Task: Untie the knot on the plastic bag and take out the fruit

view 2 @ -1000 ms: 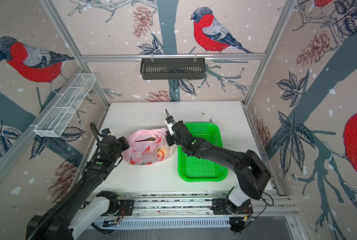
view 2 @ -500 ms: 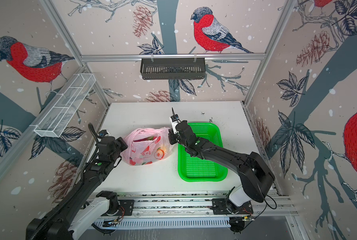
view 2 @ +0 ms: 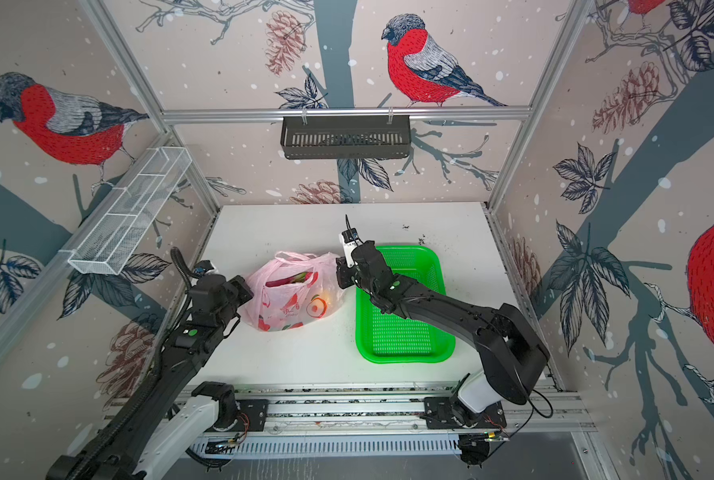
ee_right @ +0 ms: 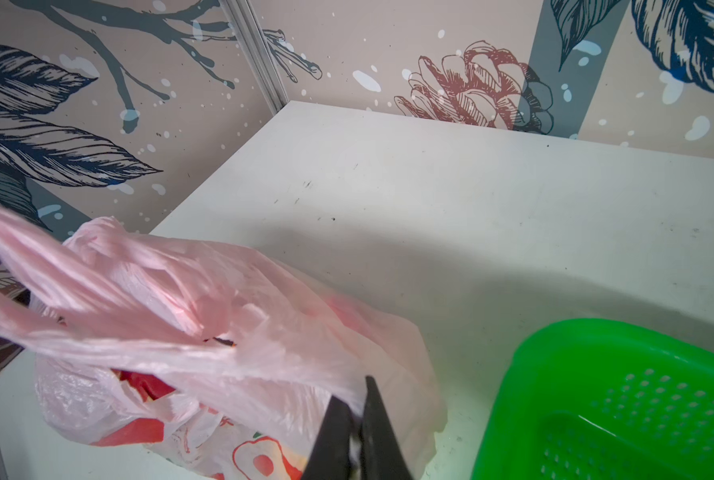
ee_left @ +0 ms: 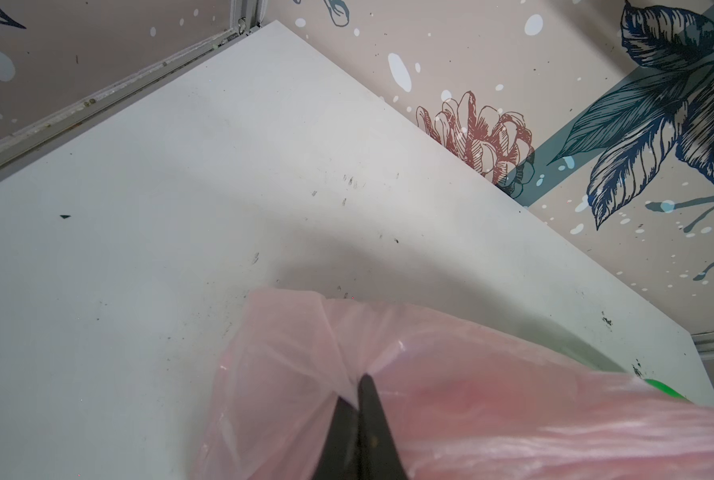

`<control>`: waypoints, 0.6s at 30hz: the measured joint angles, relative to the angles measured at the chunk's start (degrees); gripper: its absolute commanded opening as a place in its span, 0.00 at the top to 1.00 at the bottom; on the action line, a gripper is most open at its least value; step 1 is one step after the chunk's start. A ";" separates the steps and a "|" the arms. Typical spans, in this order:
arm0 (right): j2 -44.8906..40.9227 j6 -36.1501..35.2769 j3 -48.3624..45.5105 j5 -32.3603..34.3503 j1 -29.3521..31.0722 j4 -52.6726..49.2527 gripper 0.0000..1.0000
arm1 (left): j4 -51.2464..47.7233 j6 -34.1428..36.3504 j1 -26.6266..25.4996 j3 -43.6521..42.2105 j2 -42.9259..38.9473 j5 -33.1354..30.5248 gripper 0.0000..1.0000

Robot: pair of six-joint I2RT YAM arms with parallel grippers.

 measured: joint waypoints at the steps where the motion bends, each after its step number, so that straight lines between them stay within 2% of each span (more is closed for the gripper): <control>1: -0.11 0.02 -0.07 -0.02 0.00 0.00 0.90 | -0.11 0.31 0.00 0.15 -0.15 0.35 0.77; 8: -0.44 0.39 0.00 -2.14 0.04 0.17 0.90 | -2.29 2.64 0.00 5.46 -0.09 4.31 0.47; 12: -0.42 0.66 0.31 -3.67 0.04 0.48 0.90 | -6.78 6.73 0.02 10.43 1.62 8.41 0.30; 15: -0.42 1.49 0.33 -4.61 0.02 0.50 0.90 | -11.10 9.84 0.02 13.86 2.89 11.02 0.22; 18: -0.42 1.70 0.35 -5.84 -0.20 0.55 0.90 | -15.39 12.90 -0.50 16.79 4.20 12.72 0.19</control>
